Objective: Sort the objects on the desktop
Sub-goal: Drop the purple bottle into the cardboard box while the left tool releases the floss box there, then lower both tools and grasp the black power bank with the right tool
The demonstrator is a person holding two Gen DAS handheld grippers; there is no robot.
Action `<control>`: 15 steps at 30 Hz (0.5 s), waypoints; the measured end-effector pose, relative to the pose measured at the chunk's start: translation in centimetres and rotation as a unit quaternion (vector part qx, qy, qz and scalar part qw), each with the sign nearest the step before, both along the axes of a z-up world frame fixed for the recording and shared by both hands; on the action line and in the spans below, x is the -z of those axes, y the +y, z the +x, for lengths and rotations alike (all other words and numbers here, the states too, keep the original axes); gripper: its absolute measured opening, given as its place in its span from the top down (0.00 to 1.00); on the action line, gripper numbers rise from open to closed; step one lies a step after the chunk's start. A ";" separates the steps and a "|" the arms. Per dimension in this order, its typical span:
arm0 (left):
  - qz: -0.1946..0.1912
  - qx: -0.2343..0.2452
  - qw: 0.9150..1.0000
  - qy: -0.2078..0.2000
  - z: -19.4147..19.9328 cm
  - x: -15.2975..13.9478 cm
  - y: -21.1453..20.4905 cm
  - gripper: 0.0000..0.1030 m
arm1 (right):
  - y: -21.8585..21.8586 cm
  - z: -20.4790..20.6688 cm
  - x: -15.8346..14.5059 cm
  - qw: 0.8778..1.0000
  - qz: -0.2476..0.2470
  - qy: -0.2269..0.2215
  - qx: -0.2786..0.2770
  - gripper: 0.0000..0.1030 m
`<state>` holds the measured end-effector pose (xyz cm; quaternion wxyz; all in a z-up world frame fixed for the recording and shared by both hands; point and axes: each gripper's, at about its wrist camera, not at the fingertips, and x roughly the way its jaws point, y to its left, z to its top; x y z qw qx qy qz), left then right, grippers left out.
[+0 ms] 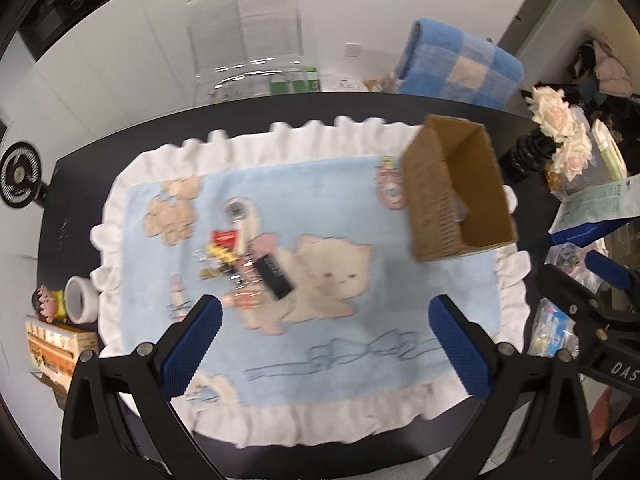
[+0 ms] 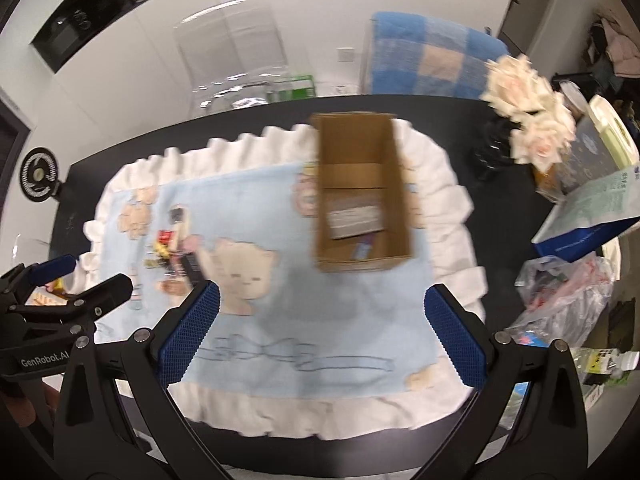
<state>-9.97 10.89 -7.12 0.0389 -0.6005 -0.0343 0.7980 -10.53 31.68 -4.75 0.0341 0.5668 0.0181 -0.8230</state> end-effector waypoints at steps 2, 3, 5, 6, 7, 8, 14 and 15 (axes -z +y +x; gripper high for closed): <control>-0.002 -0.008 1.000 0.002 0.8 -0.4 -2.5 0.00 | -2.7 0.7 -0.1 1.000 -0.002 0.003 -0.010 0.00; -0.004 -0.011 1.000 0.003 1.2 -0.5 -3.8 0.00 | -3.8 1.0 -0.1 1.000 -0.003 0.004 -0.013 0.00; -0.007 -0.019 1.000 0.005 1.9 -0.7 -6.1 0.00 | -5.9 1.5 0.0 1.000 -0.003 0.006 -0.018 0.00; -0.007 -0.021 1.000 0.005 2.3 -0.7 -7.3 0.00 | -7.0 1.9 0.0 1.000 -0.003 0.006 -0.021 0.00; -0.005 -0.023 1.000 0.005 2.5 -0.6 -8.2 0.00 | -7.9 2.2 0.1 1.000 -0.003 0.005 -0.022 0.00; -0.004 -0.025 1.000 0.004 2.8 -0.5 -9.1 0.00 | -8.8 2.4 0.3 1.000 -0.002 0.004 -0.024 0.00; 0.018 -0.027 0.999 -0.009 4.1 0.6 -13.4 0.00 | -13.3 3.5 1.9 0.999 0.015 -0.009 -0.030 0.00; 0.019 -0.024 0.999 -0.009 4.2 0.8 -14.0 0.00 | -13.9 3.7 2.1 0.999 0.015 -0.011 -0.028 0.00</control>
